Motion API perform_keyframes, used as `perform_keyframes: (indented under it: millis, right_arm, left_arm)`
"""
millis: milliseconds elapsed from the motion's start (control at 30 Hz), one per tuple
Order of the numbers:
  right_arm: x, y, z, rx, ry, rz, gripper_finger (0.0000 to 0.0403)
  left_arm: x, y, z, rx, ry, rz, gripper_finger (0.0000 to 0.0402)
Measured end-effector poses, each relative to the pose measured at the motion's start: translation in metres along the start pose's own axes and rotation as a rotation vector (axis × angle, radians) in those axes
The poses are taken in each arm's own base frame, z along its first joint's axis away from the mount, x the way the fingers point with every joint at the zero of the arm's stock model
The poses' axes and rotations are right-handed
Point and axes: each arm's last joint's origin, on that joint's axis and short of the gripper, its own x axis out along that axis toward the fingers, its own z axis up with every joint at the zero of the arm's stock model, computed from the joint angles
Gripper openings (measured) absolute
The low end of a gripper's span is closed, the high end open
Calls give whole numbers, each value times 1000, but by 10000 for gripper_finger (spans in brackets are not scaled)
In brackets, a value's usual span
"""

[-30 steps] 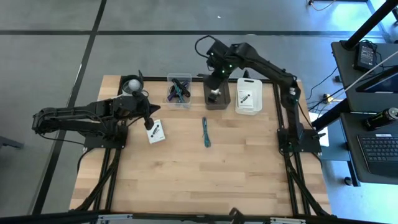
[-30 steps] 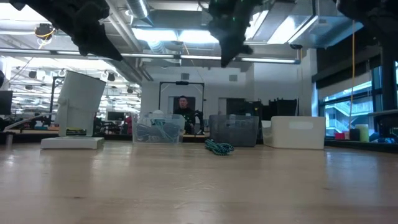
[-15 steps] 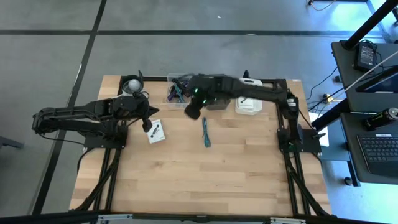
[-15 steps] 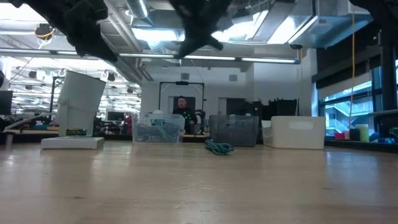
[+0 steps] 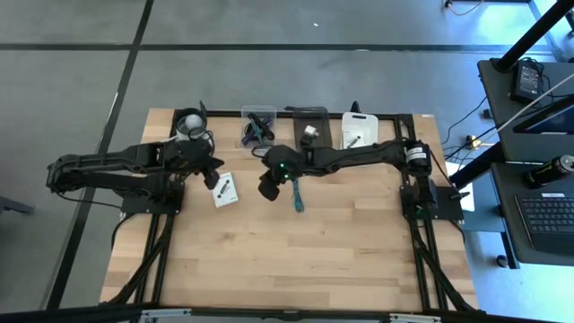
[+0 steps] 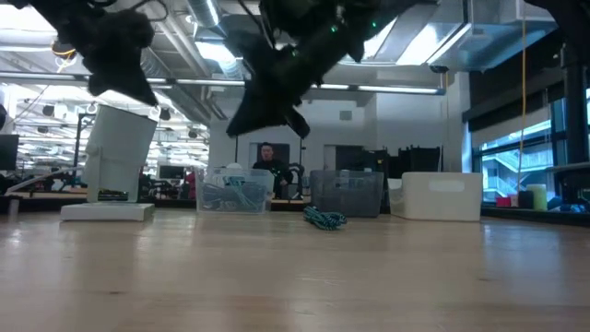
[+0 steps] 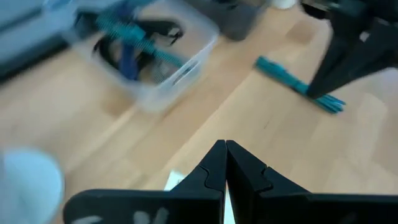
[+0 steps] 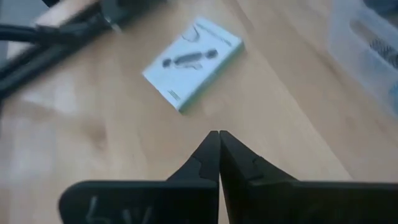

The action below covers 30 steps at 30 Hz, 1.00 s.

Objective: Pick and place items into bin
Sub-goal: Put the white card reader box into the white bin

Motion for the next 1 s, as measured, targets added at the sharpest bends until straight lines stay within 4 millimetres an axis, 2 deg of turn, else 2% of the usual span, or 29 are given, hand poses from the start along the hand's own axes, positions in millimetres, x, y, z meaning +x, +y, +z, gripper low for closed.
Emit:
perform_keyframes:
  millis: [167, 400, 700, 867, 1000]
  right_arm:
    - [6, -8, -15, -1, 41, -12, 10]
    - [9, -11, -28, -44, 135, 70, 9]
    - [8, -10, -30, -197, 156, 116, 10]
    - [8, -12, -33, -245, 189, 107, 13]
    - [8, -13, -34, -274, 200, 105, 10]
  left_arm:
    - [5, 4, -11, -277, 123, 92, 2]
    - [22, 10, -40, -601, 447, 287, 2]
    - [64, -7, -59, -725, 562, 343, 2]
    - [86, -12, -64, -707, 553, 412, 2]
    - [106, -20, -64, -677, 529, 369, 2]
